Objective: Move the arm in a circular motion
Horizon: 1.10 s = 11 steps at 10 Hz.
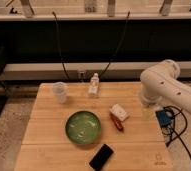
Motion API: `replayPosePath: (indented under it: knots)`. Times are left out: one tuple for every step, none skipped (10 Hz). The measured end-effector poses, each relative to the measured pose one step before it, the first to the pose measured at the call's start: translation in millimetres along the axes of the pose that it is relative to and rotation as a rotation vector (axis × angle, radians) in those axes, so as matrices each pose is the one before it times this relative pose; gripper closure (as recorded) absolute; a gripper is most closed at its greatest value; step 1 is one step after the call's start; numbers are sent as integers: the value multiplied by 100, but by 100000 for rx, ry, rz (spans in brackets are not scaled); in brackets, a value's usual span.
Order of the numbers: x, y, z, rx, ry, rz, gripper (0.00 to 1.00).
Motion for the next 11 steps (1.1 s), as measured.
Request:
replayPosePath:
  knots:
    - [-366,-63,31,424,121,-537,20]
    - [-598,-214,55,841,276,-1288,20]
    - [-1309,-283,85,1020,159,-2129,20]
    - [-581,-326,88,726,152,-1229,20]
    - [-136,-206,96,427,81,-718,20]
    - [-126,-313,99,619,-25,-906,20]
    - [-21,-120,135,347,-9,-439,20]
    - [-64,-538,233,575,79,-951,20]
    - [-621,-676,210,554,-543,-1820,20]
    - [-79,-103,156,115,40,-1086,20]
    - [7,-44,68,76,42,-287,20]
